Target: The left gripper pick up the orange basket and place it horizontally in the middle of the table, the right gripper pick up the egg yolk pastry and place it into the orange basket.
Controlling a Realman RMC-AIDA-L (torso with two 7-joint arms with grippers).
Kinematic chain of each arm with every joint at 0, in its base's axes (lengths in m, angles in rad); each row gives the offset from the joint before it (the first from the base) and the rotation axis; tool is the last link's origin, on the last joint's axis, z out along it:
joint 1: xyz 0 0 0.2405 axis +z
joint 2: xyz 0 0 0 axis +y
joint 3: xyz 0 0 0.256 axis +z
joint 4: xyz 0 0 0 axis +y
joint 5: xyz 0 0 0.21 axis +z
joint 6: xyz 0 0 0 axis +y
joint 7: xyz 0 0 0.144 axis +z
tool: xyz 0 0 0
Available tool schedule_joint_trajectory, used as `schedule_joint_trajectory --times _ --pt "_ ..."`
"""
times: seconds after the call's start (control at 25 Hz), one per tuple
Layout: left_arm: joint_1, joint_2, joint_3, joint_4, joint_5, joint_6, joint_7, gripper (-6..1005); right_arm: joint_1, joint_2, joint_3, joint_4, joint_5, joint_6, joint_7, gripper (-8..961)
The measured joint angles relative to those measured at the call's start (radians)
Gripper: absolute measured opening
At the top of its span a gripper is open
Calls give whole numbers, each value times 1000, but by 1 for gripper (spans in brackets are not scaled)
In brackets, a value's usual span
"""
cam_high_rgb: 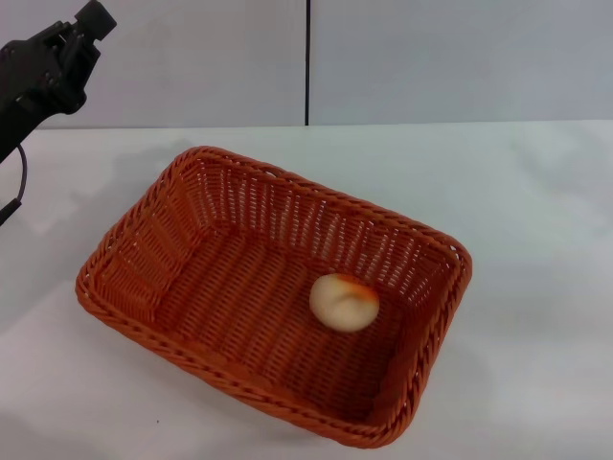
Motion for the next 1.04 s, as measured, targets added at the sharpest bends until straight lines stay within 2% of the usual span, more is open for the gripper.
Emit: schedule_joint_trajectory --times 0.12,0.32,0.64,1.04 --pt "0 0 -4 0 -1 1 10 -1 -28 -2 39 169 297 -27 -162 726" --pt "8 -3 -7 -10 -42 4 45 -1 -46 0 80 238 431 -29 -215 726" --pt "37 -3 -7 -60 -147 46 147 -1 -59 0 189 284 461 -30 -219 726" --pt "58 -3 -7 -111 -222 56 217 -1 -49 0 200 306 463 -28 -220 726"
